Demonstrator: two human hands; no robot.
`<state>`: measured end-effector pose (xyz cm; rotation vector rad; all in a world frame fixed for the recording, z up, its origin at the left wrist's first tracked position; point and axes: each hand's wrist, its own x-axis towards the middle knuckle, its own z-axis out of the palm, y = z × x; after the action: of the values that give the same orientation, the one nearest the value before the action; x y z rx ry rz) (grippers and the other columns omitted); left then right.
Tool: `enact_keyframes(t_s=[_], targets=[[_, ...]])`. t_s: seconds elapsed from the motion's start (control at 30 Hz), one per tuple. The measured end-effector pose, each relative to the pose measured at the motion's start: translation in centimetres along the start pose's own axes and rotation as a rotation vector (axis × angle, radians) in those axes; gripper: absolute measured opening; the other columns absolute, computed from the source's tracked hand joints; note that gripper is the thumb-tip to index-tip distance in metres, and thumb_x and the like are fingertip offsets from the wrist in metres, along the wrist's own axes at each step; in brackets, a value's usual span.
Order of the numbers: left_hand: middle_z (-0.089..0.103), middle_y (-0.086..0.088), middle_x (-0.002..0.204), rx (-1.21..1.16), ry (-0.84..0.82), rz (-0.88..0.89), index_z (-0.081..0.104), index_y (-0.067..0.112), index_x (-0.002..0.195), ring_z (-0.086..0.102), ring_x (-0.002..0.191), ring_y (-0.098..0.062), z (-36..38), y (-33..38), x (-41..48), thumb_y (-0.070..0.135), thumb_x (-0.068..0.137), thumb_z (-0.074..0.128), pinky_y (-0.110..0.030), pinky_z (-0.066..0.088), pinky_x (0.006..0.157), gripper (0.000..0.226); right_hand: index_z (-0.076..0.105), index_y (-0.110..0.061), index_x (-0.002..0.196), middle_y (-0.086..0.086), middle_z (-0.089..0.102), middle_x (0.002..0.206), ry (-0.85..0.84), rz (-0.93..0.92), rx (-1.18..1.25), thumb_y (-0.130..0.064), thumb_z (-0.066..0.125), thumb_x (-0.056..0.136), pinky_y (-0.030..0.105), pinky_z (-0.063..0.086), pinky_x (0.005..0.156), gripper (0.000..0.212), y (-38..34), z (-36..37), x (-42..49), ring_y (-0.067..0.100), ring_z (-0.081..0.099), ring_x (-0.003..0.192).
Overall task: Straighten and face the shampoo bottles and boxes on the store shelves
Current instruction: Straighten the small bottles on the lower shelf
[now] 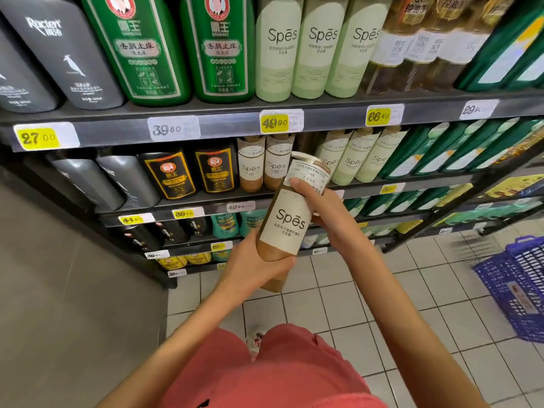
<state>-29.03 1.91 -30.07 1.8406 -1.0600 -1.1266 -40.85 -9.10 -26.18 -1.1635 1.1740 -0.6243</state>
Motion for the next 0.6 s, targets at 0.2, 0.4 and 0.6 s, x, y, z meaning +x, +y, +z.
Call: enact_keyframes(t_s=[0.2,0.4,0.6], targets=[[0.074,0.013,0.081,-0.522,-0.312,-0.099,0.059,0.024,0.098,0.067,0.076,0.002,-1.1,0.8,-2.6,0.021,0.074,0.068,-0.010,0.050,0.061,0.026,0.056,-0.011,0.125,0.017,0.065,0.116,-0.422,0.187,0.603,-0.046,0.058,0.082,0.046,0.048,0.097,0.055,2.8,0.3,-0.4,0.029,0.062,0.109],[0.074,0.000,0.095,-0.760,-0.532,-0.212,0.056,0.018,0.109,0.069,0.089,-0.010,-2.5,0.6,-2.7,0.050,0.027,0.091,-0.022,0.056,0.070,0.094,0.050,-0.006,0.132,0.025,0.050,0.132,-0.648,0.138,0.818,-0.041,0.080,0.069,0.051,0.037,0.104,0.079,3.8,0.6,-0.5,0.037,0.050,0.121],[0.072,0.001,0.106,-0.736,-0.484,-0.214,0.053,0.022,0.115,0.067,0.097,-0.010,-2.4,-1.2,-2.3,0.049,0.068,0.075,-0.020,0.055,0.074,0.059,0.055,-0.006,0.123,0.017,0.062,0.113,-0.407,0.169,0.773,-0.040,0.074,0.071,0.045,0.040,0.101,0.065,4.9,1.5,-0.7,0.028,0.058,0.106]])
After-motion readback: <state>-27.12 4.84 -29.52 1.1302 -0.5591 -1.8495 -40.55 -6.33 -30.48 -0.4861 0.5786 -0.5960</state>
